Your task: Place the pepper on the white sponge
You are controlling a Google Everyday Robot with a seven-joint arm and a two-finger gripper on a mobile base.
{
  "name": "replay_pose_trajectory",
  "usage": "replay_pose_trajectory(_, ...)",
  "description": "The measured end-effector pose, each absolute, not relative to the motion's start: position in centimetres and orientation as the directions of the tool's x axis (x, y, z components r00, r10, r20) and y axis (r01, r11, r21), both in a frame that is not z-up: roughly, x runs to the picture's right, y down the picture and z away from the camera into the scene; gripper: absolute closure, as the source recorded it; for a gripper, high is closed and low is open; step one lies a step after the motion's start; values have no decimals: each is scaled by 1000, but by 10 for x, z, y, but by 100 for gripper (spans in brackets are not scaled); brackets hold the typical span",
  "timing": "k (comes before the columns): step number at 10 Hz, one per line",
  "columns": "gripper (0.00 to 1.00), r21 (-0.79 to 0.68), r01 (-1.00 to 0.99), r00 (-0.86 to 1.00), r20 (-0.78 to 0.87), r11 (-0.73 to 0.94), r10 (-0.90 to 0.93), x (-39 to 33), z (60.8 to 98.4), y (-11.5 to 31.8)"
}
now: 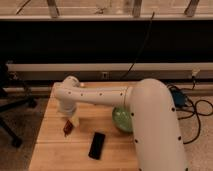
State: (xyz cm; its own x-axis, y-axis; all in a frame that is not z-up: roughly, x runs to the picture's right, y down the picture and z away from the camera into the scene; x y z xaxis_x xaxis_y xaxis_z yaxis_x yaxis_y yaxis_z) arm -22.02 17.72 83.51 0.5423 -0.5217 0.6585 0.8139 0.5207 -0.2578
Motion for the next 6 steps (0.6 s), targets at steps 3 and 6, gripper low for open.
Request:
replay_pose_trajectory(3, 20, -263, 845, 506, 674, 465, -538, -227, 836, 187)
replay_pose_trajectory(6, 20, -270, 859, 490, 681, 435, -544, -231, 839, 196)
